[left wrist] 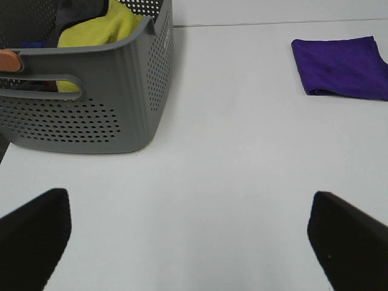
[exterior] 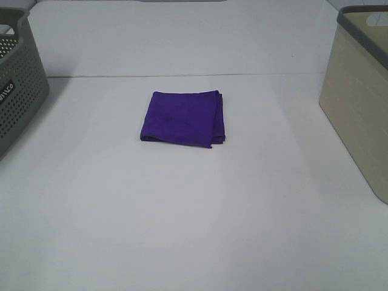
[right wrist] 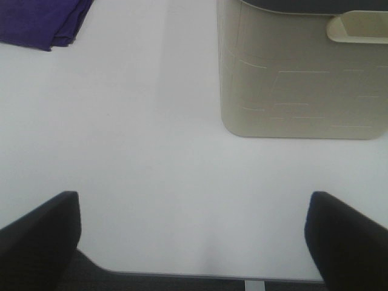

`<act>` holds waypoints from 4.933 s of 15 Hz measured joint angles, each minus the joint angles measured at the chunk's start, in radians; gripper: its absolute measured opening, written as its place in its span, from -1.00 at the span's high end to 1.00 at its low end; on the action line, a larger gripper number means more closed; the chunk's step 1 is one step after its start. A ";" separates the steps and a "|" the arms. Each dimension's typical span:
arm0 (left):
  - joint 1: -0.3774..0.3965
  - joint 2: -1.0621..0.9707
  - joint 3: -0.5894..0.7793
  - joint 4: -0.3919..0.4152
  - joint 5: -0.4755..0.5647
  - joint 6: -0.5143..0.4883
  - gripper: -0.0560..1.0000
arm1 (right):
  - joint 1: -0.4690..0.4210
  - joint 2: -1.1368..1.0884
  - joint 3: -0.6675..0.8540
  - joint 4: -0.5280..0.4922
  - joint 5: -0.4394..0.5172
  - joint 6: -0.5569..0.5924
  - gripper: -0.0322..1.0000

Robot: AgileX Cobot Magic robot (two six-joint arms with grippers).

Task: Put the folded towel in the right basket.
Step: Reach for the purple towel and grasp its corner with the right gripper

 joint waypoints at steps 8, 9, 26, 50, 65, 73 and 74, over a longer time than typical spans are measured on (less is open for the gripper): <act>0.000 0.000 0.000 0.000 0.000 0.000 -0.98 | 0.000 0.000 0.000 -0.001 0.000 0.000 -0.94; 0.000 0.000 0.000 0.000 0.000 0.000 -0.98 | 0.000 0.000 0.000 -0.001 0.000 0.000 -0.94; 0.000 0.000 0.000 0.000 0.000 0.000 -0.98 | 0.000 0.000 0.000 -0.001 0.000 0.000 -0.94; 0.000 0.000 0.000 0.000 0.000 0.000 -0.98 | 0.187 1.978 -1.276 0.521 -0.037 -0.056 -0.87; 0.000 0.000 0.000 0.000 0.000 0.000 -0.98 | 0.187 2.551 -1.662 0.540 -0.193 -0.034 -0.82; 0.000 0.000 0.000 0.000 0.000 0.000 -0.98 | 0.209 2.563 -1.672 0.505 -0.175 -0.028 -0.79; 0.000 0.000 0.000 0.000 0.000 0.000 -0.98 | 0.221 2.565 -1.674 0.519 -0.174 -0.028 -0.79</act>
